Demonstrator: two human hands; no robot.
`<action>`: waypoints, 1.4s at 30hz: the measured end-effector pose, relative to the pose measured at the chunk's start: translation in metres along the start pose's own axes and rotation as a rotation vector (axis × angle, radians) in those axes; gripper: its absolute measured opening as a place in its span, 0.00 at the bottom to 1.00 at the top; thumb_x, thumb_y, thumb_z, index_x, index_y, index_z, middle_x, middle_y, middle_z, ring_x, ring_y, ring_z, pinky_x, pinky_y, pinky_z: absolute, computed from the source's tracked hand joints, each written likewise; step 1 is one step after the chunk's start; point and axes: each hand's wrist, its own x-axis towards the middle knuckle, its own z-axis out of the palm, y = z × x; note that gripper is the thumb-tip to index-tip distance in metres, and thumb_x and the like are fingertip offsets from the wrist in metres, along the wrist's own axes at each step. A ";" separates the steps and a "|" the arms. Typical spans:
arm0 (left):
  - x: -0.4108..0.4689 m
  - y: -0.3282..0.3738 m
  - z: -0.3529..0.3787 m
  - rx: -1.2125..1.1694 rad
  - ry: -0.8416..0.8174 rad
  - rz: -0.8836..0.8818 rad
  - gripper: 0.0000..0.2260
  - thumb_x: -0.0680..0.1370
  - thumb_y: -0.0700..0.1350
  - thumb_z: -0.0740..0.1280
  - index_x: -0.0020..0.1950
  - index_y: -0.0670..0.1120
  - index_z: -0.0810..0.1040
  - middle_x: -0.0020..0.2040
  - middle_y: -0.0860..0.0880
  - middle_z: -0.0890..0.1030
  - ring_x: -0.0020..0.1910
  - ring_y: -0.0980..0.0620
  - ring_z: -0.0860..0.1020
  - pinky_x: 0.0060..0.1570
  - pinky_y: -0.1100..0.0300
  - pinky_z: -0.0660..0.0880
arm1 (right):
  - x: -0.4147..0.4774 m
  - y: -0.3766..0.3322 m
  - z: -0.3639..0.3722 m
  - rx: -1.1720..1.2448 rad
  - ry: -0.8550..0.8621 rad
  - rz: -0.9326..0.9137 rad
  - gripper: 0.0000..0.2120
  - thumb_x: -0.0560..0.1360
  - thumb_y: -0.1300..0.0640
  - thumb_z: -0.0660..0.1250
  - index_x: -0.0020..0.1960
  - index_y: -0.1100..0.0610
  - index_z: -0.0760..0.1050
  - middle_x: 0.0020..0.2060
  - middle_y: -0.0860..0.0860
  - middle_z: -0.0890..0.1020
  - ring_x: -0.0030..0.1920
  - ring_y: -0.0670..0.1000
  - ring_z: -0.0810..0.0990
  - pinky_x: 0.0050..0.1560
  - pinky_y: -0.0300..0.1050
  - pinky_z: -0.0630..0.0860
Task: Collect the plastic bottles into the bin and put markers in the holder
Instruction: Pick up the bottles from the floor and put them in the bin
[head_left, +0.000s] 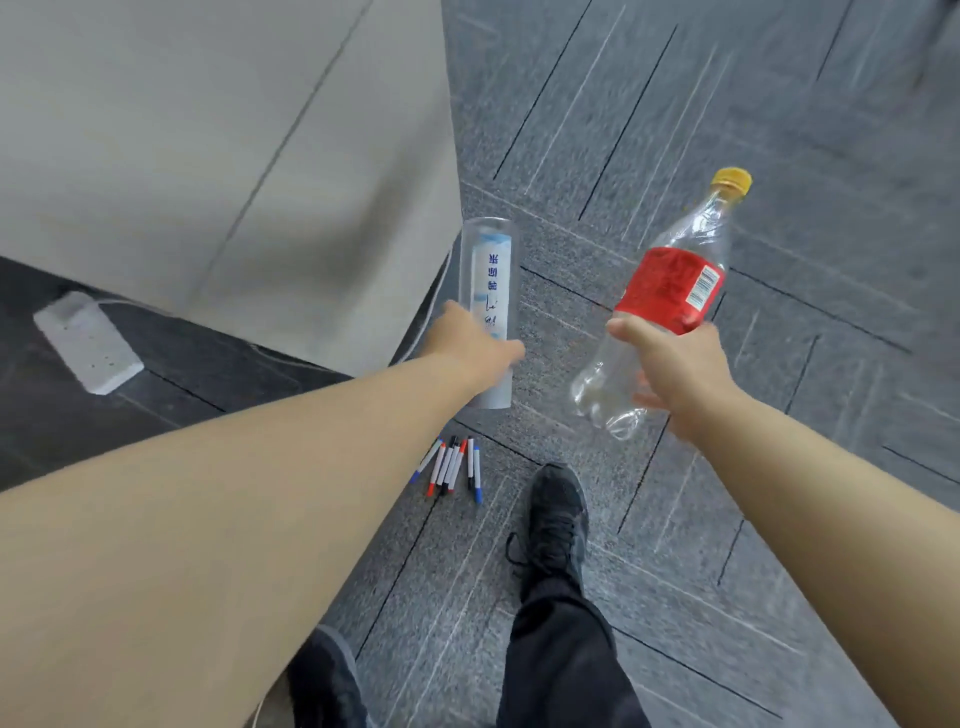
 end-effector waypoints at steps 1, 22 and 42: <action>-0.024 0.019 -0.021 -0.025 0.008 0.032 0.29 0.70 0.49 0.73 0.65 0.41 0.66 0.60 0.44 0.76 0.51 0.45 0.75 0.45 0.58 0.71 | -0.021 -0.023 -0.016 -0.002 0.011 -0.024 0.35 0.59 0.46 0.76 0.62 0.55 0.72 0.51 0.53 0.81 0.45 0.52 0.82 0.47 0.55 0.82; -0.467 0.158 -0.477 -0.256 0.748 0.341 0.26 0.61 0.60 0.70 0.54 0.49 0.76 0.48 0.52 0.82 0.48 0.49 0.81 0.49 0.55 0.78 | -0.444 -0.478 -0.099 -0.108 -0.409 -0.768 0.12 0.59 0.48 0.73 0.33 0.56 0.77 0.20 0.48 0.70 0.22 0.51 0.70 0.29 0.47 0.76; -0.829 -0.288 -0.548 -0.623 1.410 -0.456 0.15 0.70 0.52 0.72 0.45 0.50 0.67 0.41 0.52 0.75 0.43 0.51 0.74 0.32 0.61 0.67 | -0.937 -0.328 0.205 -0.629 -1.242 -1.309 0.24 0.57 0.42 0.72 0.47 0.57 0.78 0.35 0.55 0.83 0.35 0.55 0.82 0.33 0.43 0.74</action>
